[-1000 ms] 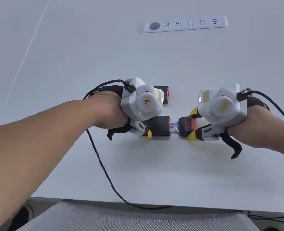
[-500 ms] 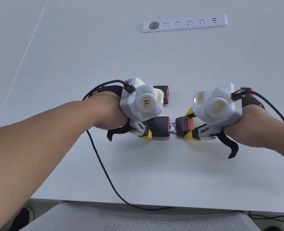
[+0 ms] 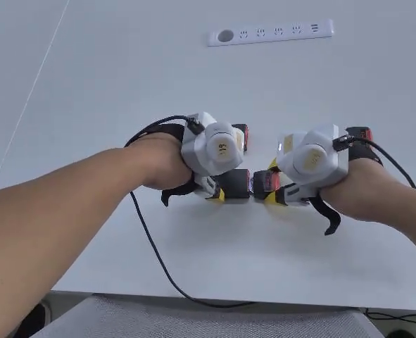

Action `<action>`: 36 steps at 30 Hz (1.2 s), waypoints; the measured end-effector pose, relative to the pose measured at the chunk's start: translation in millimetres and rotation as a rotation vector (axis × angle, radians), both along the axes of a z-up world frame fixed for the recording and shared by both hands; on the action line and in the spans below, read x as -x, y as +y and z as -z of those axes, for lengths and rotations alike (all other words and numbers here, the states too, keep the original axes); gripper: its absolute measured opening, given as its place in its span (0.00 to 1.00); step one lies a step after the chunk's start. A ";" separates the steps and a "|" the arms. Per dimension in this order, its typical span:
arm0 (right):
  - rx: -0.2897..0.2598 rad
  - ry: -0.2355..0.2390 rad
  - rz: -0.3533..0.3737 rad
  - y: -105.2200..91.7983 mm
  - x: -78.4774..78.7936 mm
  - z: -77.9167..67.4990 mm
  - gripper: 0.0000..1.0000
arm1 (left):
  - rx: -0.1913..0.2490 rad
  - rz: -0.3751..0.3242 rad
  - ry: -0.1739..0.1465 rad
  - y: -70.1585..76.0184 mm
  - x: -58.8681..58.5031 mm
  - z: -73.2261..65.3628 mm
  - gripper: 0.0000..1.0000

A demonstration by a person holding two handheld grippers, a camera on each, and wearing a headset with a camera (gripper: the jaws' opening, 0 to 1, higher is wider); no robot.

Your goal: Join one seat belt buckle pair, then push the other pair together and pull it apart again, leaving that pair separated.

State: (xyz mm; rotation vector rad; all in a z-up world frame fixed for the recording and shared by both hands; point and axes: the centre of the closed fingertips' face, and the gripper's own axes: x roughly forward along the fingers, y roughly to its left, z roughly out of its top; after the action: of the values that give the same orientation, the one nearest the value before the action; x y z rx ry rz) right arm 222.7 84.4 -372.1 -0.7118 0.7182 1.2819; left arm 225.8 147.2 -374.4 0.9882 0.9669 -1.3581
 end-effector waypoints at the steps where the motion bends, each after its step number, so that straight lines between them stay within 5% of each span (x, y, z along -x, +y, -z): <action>1: -0.002 0.000 -0.001 -0.2 -0.4 0.3 0.32 | 0.004 0.002 -0.001 1.3 0.6 -1.2 0.31; 15: 0.009 -0.001 -0.003 -1.2 -0.4 0.8 0.33 | 0.015 0.003 -0.002 -1.1 1.0 0.3 0.31; 22: 0.017 -0.003 -0.010 -5.6 0.0 1.3 0.32 | 0.055 -0.006 0.008 -0.4 -1.5 1.3 0.30; 36: 0.016 0.023 -0.009 -7.1 0.2 1.3 0.32 | 0.052 -0.007 0.015 -2.5 -1.5 2.7 0.30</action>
State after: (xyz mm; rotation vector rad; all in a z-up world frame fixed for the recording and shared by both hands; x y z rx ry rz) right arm 222.5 77.3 -373.4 -0.7147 0.7454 1.2952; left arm 227.3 144.8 -377.2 0.9363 0.9412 -1.3800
